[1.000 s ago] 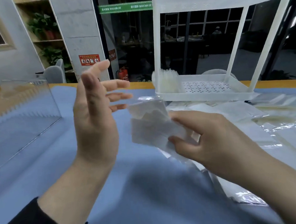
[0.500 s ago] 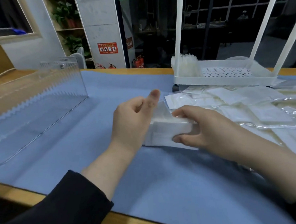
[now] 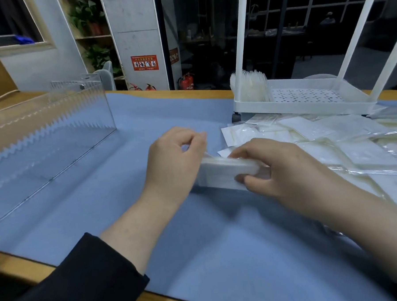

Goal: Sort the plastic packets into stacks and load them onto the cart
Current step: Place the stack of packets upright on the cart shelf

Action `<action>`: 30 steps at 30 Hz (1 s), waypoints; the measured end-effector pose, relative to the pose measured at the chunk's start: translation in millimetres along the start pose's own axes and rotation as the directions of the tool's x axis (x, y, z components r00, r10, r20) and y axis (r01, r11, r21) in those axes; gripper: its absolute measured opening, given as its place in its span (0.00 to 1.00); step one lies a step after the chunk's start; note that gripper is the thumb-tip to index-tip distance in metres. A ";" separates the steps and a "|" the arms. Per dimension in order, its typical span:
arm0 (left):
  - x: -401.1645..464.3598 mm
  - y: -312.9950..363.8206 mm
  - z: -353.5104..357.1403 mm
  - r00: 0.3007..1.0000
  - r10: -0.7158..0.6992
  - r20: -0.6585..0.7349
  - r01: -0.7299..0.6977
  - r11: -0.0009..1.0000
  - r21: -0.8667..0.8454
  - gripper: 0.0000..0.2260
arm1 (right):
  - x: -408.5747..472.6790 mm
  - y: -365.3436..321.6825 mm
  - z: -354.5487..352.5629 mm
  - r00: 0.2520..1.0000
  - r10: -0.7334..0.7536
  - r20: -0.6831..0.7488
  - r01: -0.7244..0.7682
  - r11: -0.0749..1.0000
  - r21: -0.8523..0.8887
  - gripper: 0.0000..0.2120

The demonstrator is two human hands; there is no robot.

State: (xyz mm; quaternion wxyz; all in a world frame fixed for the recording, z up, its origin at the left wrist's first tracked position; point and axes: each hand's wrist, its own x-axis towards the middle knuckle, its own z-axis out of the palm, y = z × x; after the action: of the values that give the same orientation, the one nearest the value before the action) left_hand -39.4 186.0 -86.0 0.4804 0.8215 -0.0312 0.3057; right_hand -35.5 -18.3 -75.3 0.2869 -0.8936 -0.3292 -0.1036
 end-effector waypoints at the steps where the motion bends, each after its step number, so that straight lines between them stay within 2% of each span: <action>1: 1.2 0.2 -0.7 0.995 -0.102 0.011 0.103 0.994 -0.041 0.10 | -0.1 2.0 2.0 1.000 0.013 -0.004 -0.013 1.000 0.003 0.15; 3: 0.1 1.7 -1.5 0.962 -0.268 0.046 0.272 0.953 -0.136 0.09 | 0.0 4.1 5.8 0.999 0.040 -0.013 -0.040 0.999 0.018 0.19; 6: -5.1 7.2 4.2 0.924 -0.345 0.167 0.376 0.901 -0.218 0.12 | 1.3 2.5 12.6 0.998 0.060 -0.037 -0.058 0.997 0.053 0.25; 8: -8.6 11.3 9.6 0.917 -0.330 0.225 0.381 0.892 -0.244 0.17 | 3.3 1.0 17.7 0.997 0.037 -0.061 -0.033 0.997 0.067 0.27; 11: -9.1 10.8 12.5 0.932 -0.311 0.183 0.350 0.903 -0.248 0.14 | 5.0 2.2 19.7 0.997 0.023 -0.076 -0.019 0.998 0.055 0.28; 14: -9.7 10.7 13.5 0.918 -0.322 0.230 0.370 0.905 -0.209 0.13 | 2.0 5.2 12.2 0.996 0.032 -0.078 -0.031 0.999 0.020 0.26; 18: -12.7 15.9 15.2 0.899 -0.300 0.319 0.394 0.872 -0.290 0.22 | 0.0 -2.3 8.1 0.998 0.047 0.036 -0.048 0.998 0.035 0.20; 20: -11.8 15.7 14.6 0.898 -0.285 0.336 0.396 0.856 -0.331 0.25 | 0.9 -5.2 7.8 0.998 0.052 0.039 -0.053 0.998 0.029 0.18; 22: -9.7 15.0 12.8 0.920 -0.282 0.272 0.376 0.829 -0.413 0.27 | 1.5 -5.7 4.0 0.999 0.046 -0.022 -0.045 0.997 0.056 0.18; 24: -5.1 14.7 9.5 0.936 -0.321 0.144 0.348 0.788 -0.508 0.29 | 2.0 -5.0 -2.5 0.990 0.069 -0.127 -0.053 0.990 0.127 0.17; 26: -0.6 18.4 4.7 0.910 -0.406 0.080 0.374 0.723 -0.581 0.30 | 2.4 -3.6 -9.3 0.964 0.094 -0.250 -0.050 0.983 0.176 0.18; 28: 0.1 23.9 3.3 0.856 -0.483 0.186 0.481 0.608 -0.632 0.31 | 3.5 -1.0 -14.0 0.932 0.108 -0.346 -0.039 0.979 0.200 0.18; 30: -1.3 35.5 10.3 0.780 -0.491 0.388 0.617 0.496 -0.611 0.34 | 5.3 2.5 -16.7 0.909 0.096 -0.405 -0.018 0.981 0.191 0.18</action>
State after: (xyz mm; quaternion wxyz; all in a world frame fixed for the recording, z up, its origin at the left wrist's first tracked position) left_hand -47.9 158.3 -62.9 0.8260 0.5571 0.0803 0.0298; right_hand -29.8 -26.7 -60.9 0.4336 -0.8307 -0.2429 -0.2506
